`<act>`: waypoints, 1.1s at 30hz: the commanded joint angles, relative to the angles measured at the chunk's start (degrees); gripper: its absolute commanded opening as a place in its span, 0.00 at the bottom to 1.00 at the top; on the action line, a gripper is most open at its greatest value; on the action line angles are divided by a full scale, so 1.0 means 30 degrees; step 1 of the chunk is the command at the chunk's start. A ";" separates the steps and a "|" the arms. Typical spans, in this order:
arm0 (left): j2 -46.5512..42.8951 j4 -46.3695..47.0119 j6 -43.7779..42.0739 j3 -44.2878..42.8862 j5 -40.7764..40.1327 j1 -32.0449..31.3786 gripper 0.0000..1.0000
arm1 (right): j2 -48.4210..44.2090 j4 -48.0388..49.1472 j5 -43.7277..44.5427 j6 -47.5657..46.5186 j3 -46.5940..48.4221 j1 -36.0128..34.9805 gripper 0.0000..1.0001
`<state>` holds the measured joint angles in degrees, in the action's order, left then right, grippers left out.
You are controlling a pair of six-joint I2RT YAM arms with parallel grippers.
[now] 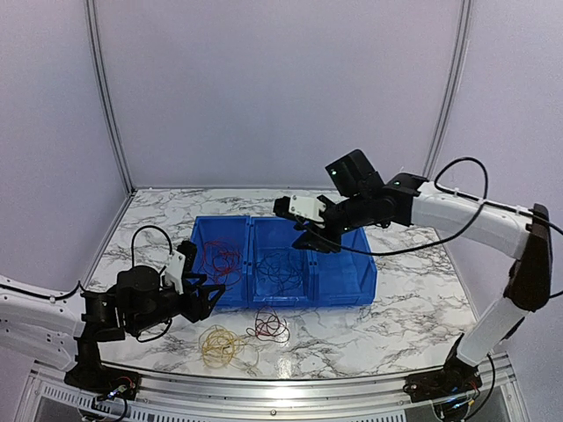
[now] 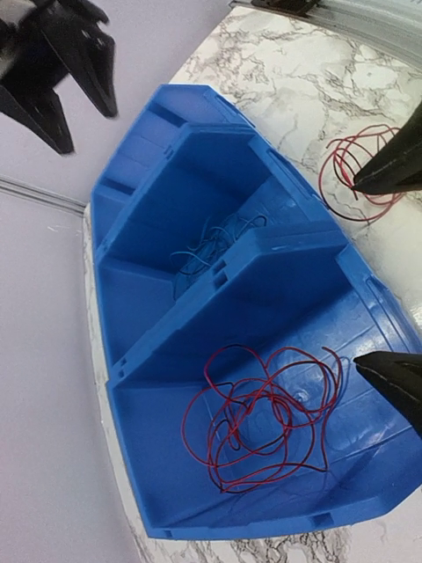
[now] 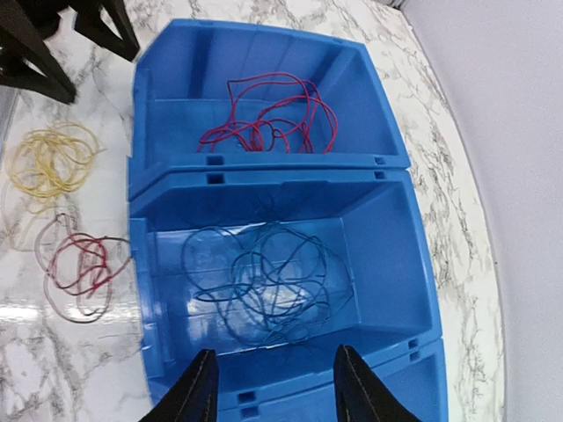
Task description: Untangle the cables
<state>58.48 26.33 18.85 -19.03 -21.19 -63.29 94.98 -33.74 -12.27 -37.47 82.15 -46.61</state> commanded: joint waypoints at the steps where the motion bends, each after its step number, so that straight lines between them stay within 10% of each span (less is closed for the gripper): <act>1: 0.1665 0.0016 0.0124 -0.0716 -0.0308 -0.0112 0.64 | -0.2047 0.0433 -0.2964 -0.0582 -0.2969 -0.0100 0.39; 5: 0.3018 0.0020 0.1014 -0.0547 -0.0552 -0.0170 0.63 | -0.2427 0.1860 -0.6445 -0.0871 -0.6918 -0.0828 0.32; 24: 0.4049 0.0032 0.2286 -0.1102 -0.0650 -0.0642 0.63 | 0.2684 0.4577 -0.2102 -0.1074 -0.7198 -0.5722 0.47; 33: 0.3954 0.0066 0.2187 -0.0869 -0.0586 -0.0687 0.63 | 0.2432 0.5803 0.0109 -0.0436 -0.7158 -0.5805 0.00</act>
<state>70.78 26.30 25.54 -20.99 -22.15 -65.01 103.39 -18.76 -16.05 -39.86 58.43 -63.86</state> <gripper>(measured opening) 0.633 0.086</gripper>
